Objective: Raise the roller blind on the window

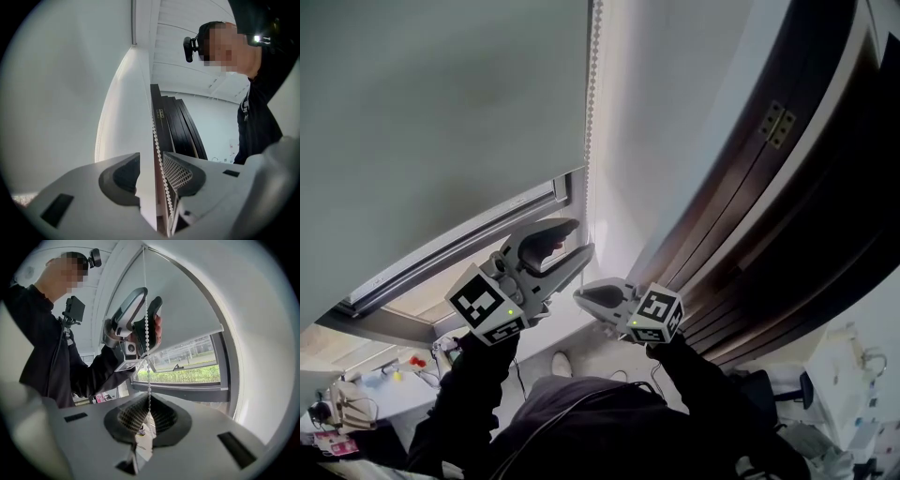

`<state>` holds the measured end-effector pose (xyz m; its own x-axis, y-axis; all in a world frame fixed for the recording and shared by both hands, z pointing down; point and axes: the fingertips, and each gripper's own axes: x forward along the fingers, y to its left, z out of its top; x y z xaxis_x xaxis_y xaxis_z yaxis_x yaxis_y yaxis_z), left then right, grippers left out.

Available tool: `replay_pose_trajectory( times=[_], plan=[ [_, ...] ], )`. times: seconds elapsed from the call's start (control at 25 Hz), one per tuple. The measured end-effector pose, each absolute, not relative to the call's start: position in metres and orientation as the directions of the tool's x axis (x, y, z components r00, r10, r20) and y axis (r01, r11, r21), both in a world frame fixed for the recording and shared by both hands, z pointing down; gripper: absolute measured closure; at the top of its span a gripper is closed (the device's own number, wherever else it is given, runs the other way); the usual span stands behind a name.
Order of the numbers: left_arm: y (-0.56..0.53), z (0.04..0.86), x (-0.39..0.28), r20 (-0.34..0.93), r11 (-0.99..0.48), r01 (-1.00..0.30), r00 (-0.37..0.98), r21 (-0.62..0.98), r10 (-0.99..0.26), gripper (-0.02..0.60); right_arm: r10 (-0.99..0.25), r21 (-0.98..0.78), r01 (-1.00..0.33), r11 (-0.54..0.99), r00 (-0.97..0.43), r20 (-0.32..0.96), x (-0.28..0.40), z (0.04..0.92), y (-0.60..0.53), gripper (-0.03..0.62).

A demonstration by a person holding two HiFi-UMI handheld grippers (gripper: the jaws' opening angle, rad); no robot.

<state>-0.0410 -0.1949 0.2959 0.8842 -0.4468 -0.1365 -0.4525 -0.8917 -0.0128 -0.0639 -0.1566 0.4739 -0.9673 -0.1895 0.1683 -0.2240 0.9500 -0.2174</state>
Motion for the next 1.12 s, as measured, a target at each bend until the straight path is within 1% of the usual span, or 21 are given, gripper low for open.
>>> replay_pose_trajectory(
  times=[0.16,0.36,0.4,0.44,0.48,0.52,0.6,0.72,0.84,0.92,0.96,1.0,1.04,1.12],
  plan=[
    [-0.195,0.294,-0.035,-0.121,-0.902,-0.432,0.896,-0.004,-0.428,0.434,-0.195,-0.212,-0.229,0.950,-0.966,0.169,-0.061,0.474,-0.155,0.580],
    [-0.195,0.293,-0.030,-0.131,-0.919,-0.393,0.911,0.020,-0.392,0.436,-0.194,-0.216,-0.227,0.950,-0.967,0.163,-0.060,0.474,-0.154,0.580],
    [-0.194,0.293,-0.030,-0.127,-0.923,-0.385,0.914,0.021,-0.385,0.446,-0.194,-0.216,-0.227,0.950,-0.968,0.162,-0.060,0.474,-0.154,0.580],
    [-0.192,0.293,-0.029,-0.122,-0.926,-0.376,0.918,0.021,-0.376,0.484,-0.195,-0.215,-0.227,0.950,-0.968,0.161,-0.060,0.474,-0.153,0.580],
    [-0.189,0.293,-0.027,-0.119,-0.931,-0.365,0.923,0.022,-0.365,0.535,-0.196,-0.214,-0.228,0.950,-0.967,0.161,-0.059,0.474,-0.153,0.580],
    [-0.187,0.293,-0.026,-0.115,-0.936,-0.351,0.929,0.025,-0.352,0.550,-0.198,-0.213,-0.230,0.950,-0.967,0.161,-0.059,0.474,-0.154,0.580],
    [-0.185,0.293,-0.023,-0.106,-0.942,-0.332,0.936,0.046,-0.335,0.560,-0.200,-0.212,-0.232,0.949,-0.966,0.161,-0.057,0.475,-0.155,0.580],
    [-0.186,0.292,-0.025,-0.103,-0.939,-0.337,0.934,0.070,-0.343,0.563,-0.185,-0.228,-0.218,0.949,-0.970,0.154,-0.054,0.474,-0.156,0.580],
    [-0.185,0.292,-0.027,-0.128,-0.936,-0.348,0.927,0.061,-0.353,0.563,-0.193,-0.200,-0.222,0.954,-0.969,0.156,-0.046,0.473,-0.157,0.579],
    [-0.185,0.292,-0.029,-0.135,-0.931,-0.363,0.921,0.040,-0.365,0.563,-0.192,-0.227,-0.218,0.949,-0.973,0.129,-0.040,0.470,-0.161,0.576],
    [-0.186,0.295,-0.030,-0.129,-0.929,-0.370,0.920,0.035,-0.371,0.563,-0.190,-0.263,-0.210,0.942,-0.977,0.100,-0.036,0.465,-0.163,0.534],
    [-0.187,0.301,-0.030,-0.118,-0.927,-0.373,0.920,0.038,-0.374,0.565,-0.193,-0.293,-0.204,0.934,-0.979,0.067,-0.032,0.458,-0.166,0.476],
    [-0.188,0.308,-0.030,-0.106,-0.927,-0.373,0.921,0.047,-0.376,0.564,-0.203,-0.302,-0.205,0.931,-0.978,0.038,-0.027,0.448,-0.169,0.436],
    [-0.192,0.328,-0.031,-0.082,-0.925,-0.372,0.922,0.076,-0.378,0.564,-0.234,-0.267,-0.224,0.937,-0.972,-0.007,-0.018,0.425,-0.174,0.417]
  ],
)
